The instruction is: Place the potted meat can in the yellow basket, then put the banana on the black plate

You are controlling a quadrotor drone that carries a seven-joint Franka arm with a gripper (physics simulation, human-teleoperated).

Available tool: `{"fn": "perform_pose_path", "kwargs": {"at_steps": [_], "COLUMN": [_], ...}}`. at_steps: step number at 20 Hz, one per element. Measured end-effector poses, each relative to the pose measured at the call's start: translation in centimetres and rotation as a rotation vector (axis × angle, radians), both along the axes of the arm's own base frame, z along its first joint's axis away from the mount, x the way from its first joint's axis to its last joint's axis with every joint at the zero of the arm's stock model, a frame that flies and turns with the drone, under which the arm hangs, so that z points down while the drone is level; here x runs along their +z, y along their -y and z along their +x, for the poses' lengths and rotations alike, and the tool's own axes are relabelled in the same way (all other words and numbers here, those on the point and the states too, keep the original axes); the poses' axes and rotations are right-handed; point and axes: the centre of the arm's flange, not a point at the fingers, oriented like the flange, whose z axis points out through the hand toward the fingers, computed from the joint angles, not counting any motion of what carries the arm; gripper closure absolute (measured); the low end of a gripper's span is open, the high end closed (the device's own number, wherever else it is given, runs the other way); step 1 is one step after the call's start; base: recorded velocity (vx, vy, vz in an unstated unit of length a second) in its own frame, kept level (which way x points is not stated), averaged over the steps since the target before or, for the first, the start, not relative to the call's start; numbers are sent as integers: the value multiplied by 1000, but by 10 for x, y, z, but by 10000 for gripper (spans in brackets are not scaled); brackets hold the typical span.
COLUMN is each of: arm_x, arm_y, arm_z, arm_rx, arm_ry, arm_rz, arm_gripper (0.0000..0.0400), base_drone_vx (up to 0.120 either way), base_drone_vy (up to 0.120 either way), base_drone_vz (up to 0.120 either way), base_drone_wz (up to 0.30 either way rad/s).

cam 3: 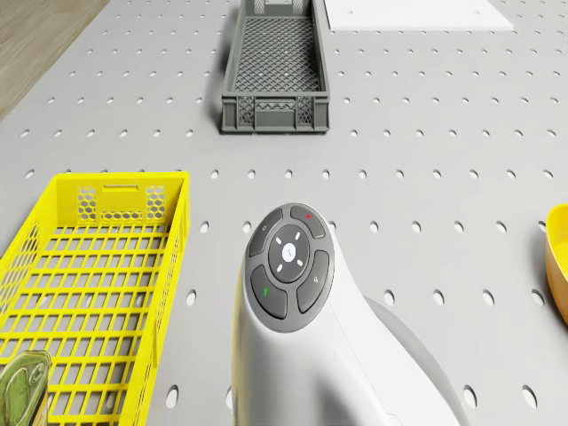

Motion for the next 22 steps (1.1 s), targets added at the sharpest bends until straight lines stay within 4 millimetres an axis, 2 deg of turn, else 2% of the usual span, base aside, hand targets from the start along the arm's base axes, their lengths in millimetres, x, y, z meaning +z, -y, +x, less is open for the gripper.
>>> {"fn": "perform_pose_path", "kwargs": {"at_steps": [11, 22], "arm_x": [0, 0], "arm_y": [0, 0], "arm_z": [0, 0], "arm_rx": [0, 0], "arm_ry": [0, 0], "arm_rz": [0, 0], "arm_gripper": [207, 207], "base_drone_vx": [-120, -120], "base_drone_vy": [0, 0], "base_drone_vz": [-47, 0], "base_drone_wz": [0, 0]}}
